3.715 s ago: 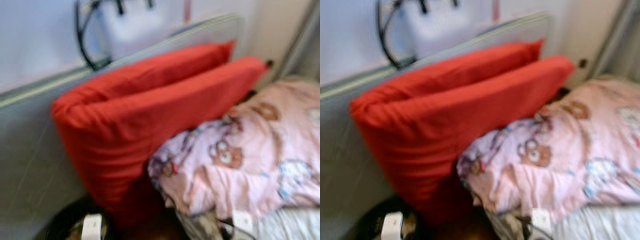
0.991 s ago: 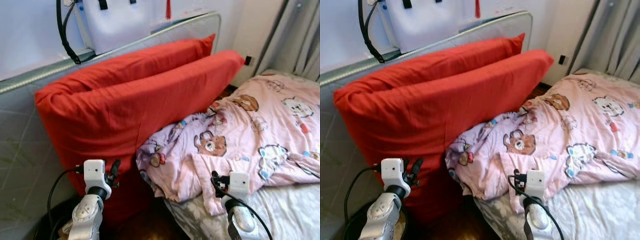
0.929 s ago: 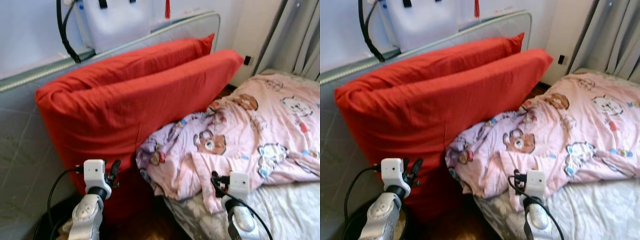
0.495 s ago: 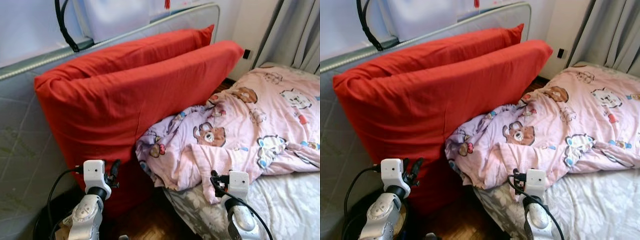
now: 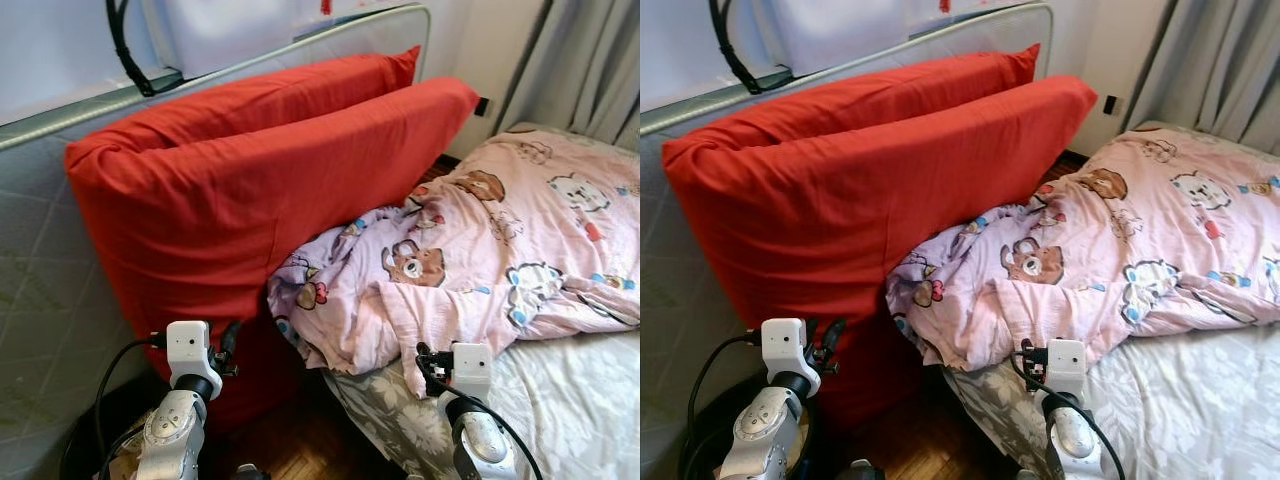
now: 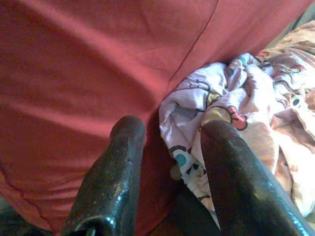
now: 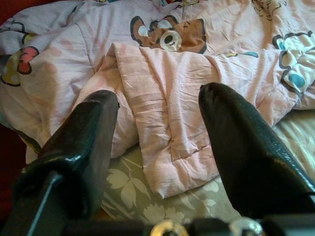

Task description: Clean up the room

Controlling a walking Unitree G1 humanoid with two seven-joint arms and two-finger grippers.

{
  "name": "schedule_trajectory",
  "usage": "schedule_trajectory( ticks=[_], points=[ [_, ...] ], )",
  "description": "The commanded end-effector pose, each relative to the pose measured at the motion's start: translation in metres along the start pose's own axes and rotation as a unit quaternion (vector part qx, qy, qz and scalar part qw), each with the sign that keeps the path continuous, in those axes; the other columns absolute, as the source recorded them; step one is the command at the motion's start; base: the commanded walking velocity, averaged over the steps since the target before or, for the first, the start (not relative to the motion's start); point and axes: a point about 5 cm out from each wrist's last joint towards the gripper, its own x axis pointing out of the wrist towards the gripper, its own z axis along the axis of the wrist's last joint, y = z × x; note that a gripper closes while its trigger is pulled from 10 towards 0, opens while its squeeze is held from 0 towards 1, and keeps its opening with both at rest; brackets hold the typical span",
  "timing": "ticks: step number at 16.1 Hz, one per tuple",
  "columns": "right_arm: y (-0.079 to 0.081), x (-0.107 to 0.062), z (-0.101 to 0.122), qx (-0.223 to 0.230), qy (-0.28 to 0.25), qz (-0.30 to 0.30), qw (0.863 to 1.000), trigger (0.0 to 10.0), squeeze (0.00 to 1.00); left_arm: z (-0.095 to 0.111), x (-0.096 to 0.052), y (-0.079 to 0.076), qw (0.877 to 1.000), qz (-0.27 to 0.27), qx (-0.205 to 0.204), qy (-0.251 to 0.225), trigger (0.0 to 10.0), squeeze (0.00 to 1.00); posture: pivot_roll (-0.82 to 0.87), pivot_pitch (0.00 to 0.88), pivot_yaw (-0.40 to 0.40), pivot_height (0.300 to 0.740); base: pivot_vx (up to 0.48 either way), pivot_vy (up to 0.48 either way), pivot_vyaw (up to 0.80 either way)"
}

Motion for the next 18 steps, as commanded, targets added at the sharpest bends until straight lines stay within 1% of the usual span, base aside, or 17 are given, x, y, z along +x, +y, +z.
schedule_trajectory(
  ticks=[1, 6, 7, 9, 10, 12, 16, 18],
  points=[
    [0.0024, 0.0018, 0.0009, 0.006, 0.002, 0.001, 1.000, 10.0, 0.00, -0.0021, -0.0011, 0.0015, 1.000, 0.001, -0.005, 0.004, 10.0, 0.00, -0.05, 0.038, 0.027, 0.666, 0.000, 0.000, 0.00],
    [0.0020, 0.0009, -0.0019, 0.005, 0.009, -0.001, 1.000, 10.0, 0.00, -0.0010, -0.0001, 0.0024, 1.000, -0.002, -0.003, 0.004, 10.0, 0.00, -0.04, 0.034, 0.035, 0.666, 0.000, 0.000, 0.00],
    [0.0027, 0.0010, -0.0031, 0.005, 0.015, 0.001, 1.000, 10.0, 0.00, -0.0008, -0.0001, 0.0021, 1.000, -0.002, -0.003, 0.004, 10.0, 0.00, -0.04, 0.031, 0.036, 0.662, 0.000, 0.000, 0.00],
    [0.0056, 0.0012, -0.0030, 0.007, 0.014, 0.009, 1.000, 10.0, 0.00, -0.0005, 0.0003, 0.0017, 1.000, -0.003, -0.002, 0.003, 10.0, 0.00, -0.05, 0.027, 0.038, 0.637, 0.000, 0.000, 0.00],
    [0.0067, 0.0005, -0.0011, 0.011, 0.002, 0.012, 1.000, 10.0, 0.00, 0.0000, 0.0007, 0.0009, 1.000, -0.004, -0.002, 0.003, 10.0, 0.00, -0.05, 0.026, 0.039, 0.632, 0.000, 0.000, 0.00],
    [0.0073, 0.0005, -0.0002, 0.018, -0.002, 0.009, 1.000, 10.0, 0.00, 0.0003, 0.0012, 0.0003, 1.000, -0.006, -0.002, 0.003, 10.0, 0.00, -0.05, 0.021, 0.042, 0.632, 0.000, 0.000, 0.00],
    [0.0083, 0.0006, -0.0011, 0.016, 0.001, 0.012, 1.000, 10.0, 0.00, 0.0018, 0.0027, -0.0013, 1.000, -0.010, 0.003, 0.001, 10.0, 0.00, -0.05, 0.018, 0.044, 0.632, 0.000, 0.000, 0.00],
    [0.0086, 0.0005, -0.0014, 0.016, 0.001, 0.013, 1.000, 10.0, 0.00, 0.0026, 0.0033, -0.0036, 1.000, -0.015, -0.003, -0.001, 10.0, 0.00, -0.05, 0.020, 0.044, 0.632, 0.000, 0.000, 0.00]
  ],
)
